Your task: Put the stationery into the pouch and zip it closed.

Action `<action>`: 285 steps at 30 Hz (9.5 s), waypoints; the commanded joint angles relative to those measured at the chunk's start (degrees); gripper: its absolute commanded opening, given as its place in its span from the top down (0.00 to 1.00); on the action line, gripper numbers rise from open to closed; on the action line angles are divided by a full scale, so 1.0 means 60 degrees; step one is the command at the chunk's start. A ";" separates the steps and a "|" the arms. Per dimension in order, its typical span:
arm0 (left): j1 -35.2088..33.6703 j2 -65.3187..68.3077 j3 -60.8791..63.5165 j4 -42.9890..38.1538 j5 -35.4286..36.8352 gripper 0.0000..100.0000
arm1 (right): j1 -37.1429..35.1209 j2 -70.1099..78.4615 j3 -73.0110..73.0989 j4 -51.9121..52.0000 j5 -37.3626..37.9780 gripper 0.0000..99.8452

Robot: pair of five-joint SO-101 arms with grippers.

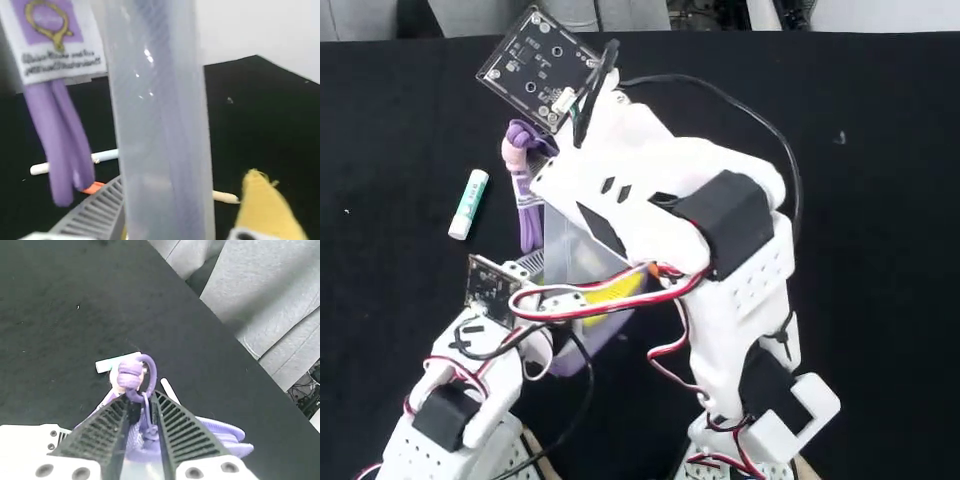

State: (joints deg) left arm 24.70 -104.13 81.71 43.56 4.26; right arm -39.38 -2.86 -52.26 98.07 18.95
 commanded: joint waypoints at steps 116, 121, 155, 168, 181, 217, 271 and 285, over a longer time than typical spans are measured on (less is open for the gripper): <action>-0.3407 -0.0073 0.1223 -0.3370 -0.1070 0.95 | 0.2549 -0.0549 -0.4198 0.0513 -0.1495 0.99; -0.2059 -0.0073 0.0242 -0.3282 -0.1289 0.95 | 0.3018 -0.0476 -0.4212 0.0293 -0.1495 0.99; -0.0989 -0.0088 -0.4842 0.0059 -0.1846 0.95 | 0.8967 0.3758 -0.3055 -0.2784 -0.1582 0.99; -0.0989 -0.0073 -0.4374 -0.0015 -0.1846 0.95 | 0.7516 0.2659 -0.5546 -0.0410 -0.0952 0.93; -0.1077 -0.0059 -0.4418 -0.0850 -0.0366 0.95 | 0.3971 -0.1722 -0.4447 0.0527 0.0073 0.78; -0.0256 -0.0059 -0.4462 -0.0601 -0.0234 0.95 | 0.1084 -0.6630 0.8447 -0.6681 0.0440 0.78; -0.0256 -0.0073 -0.4462 -0.0557 -0.0234 0.95 | 0.4703 -0.5575 0.8447 -0.7414 0.2608 0.99; -0.0256 -0.0088 -0.4476 -0.0557 -0.0234 0.95 | 0.6564 -0.2952 0.8388 -0.8381 0.2930 0.99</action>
State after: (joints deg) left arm 23.30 -104.57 56.13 40.40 2.24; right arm -2.20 -22.46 -0.04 49.80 36.00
